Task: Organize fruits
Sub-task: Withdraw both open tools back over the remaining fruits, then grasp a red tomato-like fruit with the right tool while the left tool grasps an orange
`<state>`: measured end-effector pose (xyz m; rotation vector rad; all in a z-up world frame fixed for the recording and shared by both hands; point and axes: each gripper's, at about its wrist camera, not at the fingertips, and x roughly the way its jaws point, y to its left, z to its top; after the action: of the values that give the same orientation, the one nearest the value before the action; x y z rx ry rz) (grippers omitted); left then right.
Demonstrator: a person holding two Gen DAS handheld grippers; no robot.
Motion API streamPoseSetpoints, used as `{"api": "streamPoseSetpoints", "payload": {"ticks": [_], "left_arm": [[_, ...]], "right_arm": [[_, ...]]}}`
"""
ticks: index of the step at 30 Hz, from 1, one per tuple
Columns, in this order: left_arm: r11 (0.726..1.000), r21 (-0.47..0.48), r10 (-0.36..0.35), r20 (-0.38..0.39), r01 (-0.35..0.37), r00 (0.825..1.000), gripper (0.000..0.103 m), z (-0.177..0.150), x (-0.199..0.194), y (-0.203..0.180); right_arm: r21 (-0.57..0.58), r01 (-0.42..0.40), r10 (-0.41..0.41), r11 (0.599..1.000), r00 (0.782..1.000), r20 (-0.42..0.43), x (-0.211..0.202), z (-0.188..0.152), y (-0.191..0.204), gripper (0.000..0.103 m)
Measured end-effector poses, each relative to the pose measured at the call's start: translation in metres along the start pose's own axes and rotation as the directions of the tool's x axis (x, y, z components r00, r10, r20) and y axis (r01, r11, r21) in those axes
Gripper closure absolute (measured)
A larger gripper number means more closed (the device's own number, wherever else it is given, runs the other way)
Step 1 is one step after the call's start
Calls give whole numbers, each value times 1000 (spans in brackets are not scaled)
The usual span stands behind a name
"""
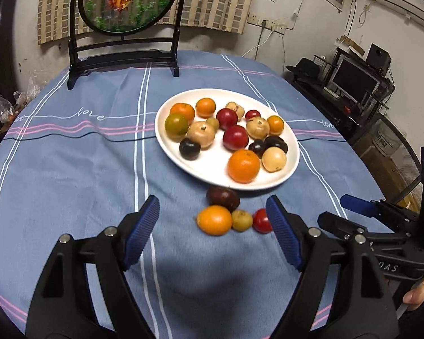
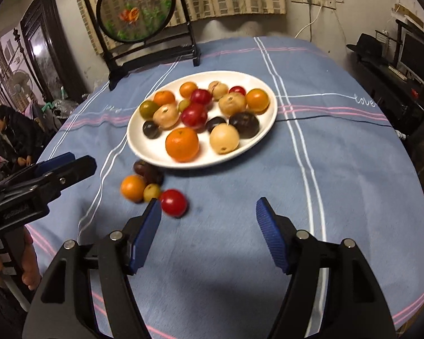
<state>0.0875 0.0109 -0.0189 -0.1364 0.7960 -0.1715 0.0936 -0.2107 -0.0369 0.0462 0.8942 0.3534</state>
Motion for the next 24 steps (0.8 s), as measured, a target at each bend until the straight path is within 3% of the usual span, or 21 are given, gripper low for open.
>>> {"api": "streamPoseSetpoints", "payload": {"ticks": [10,24], "left_arm": [[1000,-14,-2,4,3,1000,20,-9,-6,7],[992,-118,40,-21,-42,999,19,-21,-1,60]], "right_arm": [[-23,-10,9,1000,1000,-20,3,-7,14,33],[-120,4,-19,993,992,-121,63,-1,35,33]]}}
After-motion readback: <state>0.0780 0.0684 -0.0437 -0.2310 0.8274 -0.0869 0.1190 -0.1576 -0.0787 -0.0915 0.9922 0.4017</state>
